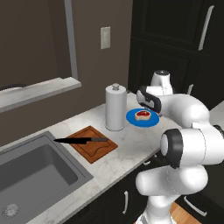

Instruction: Pick up the knife from the drawer and place it on the cutting board. Then place the meat from the plate to the cutting board.

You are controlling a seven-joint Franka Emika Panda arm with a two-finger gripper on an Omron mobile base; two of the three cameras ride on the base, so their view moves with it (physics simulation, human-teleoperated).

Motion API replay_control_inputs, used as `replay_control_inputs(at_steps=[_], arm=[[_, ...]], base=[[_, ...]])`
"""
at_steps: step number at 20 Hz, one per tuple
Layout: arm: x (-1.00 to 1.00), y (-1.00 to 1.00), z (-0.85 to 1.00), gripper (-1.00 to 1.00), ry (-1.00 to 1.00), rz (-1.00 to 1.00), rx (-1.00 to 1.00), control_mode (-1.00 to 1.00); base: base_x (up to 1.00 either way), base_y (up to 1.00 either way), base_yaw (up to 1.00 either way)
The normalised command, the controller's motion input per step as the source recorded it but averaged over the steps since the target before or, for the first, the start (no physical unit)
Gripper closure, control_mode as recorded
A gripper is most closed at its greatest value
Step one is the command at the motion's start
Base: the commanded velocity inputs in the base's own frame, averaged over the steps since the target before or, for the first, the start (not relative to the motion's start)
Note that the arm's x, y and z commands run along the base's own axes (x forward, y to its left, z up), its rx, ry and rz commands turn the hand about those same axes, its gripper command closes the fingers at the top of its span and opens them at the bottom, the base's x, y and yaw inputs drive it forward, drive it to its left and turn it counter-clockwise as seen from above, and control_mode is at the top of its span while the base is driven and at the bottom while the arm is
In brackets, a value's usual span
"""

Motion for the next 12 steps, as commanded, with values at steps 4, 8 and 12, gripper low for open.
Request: replay_control_inputs(at_steps=[4,8,12], arm=[[0.34,0.0,-0.22,-1.0,0.0,0.0,0.0,-1.0],[0.34,0.0,-0.21,-1.0,0.0,0.0,0.0,-1.0],[0.29,0.0,-0.21,-1.0,0.0,0.0,0.0,-1.0]], base=[[0.0,0.0,0.0],[0.0,0.0,0.0],[0.0,0.0,0.0]])
